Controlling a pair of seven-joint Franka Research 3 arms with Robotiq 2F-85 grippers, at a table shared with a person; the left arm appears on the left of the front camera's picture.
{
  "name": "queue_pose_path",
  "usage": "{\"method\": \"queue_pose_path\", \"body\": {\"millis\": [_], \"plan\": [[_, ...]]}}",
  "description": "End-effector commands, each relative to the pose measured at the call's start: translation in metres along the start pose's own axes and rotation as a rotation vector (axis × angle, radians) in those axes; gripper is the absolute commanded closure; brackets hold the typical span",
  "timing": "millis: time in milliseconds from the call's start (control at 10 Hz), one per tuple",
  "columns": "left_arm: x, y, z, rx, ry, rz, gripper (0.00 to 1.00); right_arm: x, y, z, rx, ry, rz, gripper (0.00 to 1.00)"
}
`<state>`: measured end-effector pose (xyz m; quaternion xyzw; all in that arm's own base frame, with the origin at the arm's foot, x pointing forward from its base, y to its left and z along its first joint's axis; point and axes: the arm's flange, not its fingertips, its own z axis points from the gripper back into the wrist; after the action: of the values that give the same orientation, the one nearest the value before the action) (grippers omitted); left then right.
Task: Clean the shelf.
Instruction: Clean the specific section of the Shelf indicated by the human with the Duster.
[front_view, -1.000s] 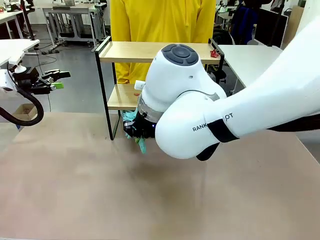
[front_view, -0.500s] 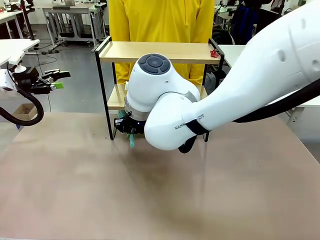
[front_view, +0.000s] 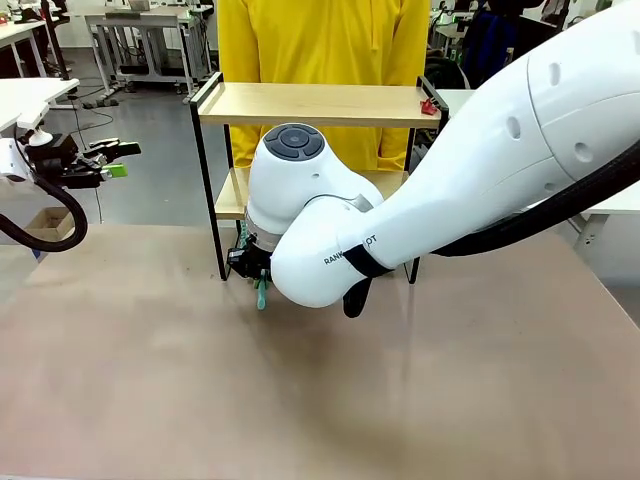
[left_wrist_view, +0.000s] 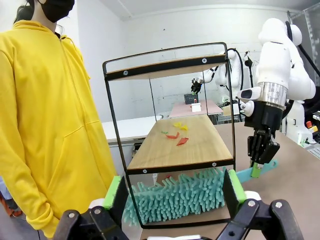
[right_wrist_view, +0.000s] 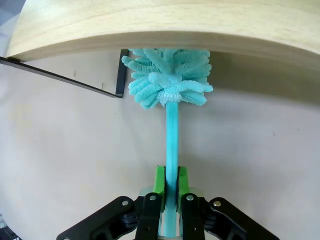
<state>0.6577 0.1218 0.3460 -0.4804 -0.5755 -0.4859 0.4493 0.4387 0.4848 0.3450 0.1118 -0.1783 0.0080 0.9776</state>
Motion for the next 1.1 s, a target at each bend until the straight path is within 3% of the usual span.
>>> {"method": "queue_pose_path", "body": {"millis": [0, 100, 600, 1000], "plan": [[0.003, -0.001, 0.0, -0.008, -0.004, -0.003, 0.0, 0.002, -0.003, 0.002, 0.009, -0.01, 0.017, 0.87], [0.003, -0.001, 0.0, -0.008, -0.004, -0.003, 0.0, 0.0, 0.0, 0.0, 0.0, 0.0, 0.0, 0.87], [0.003, -0.001, 0.0, -0.008, -0.004, -0.003, 0.0, 0.004, -0.116, 0.037, -0.087, 0.079, -0.136, 0.87], [0.003, -0.001, 0.0, -0.008, -0.004, -0.003, 0.0, -0.018, -0.182, 0.073, -0.274, 0.095, -0.197, 0.87]]}}
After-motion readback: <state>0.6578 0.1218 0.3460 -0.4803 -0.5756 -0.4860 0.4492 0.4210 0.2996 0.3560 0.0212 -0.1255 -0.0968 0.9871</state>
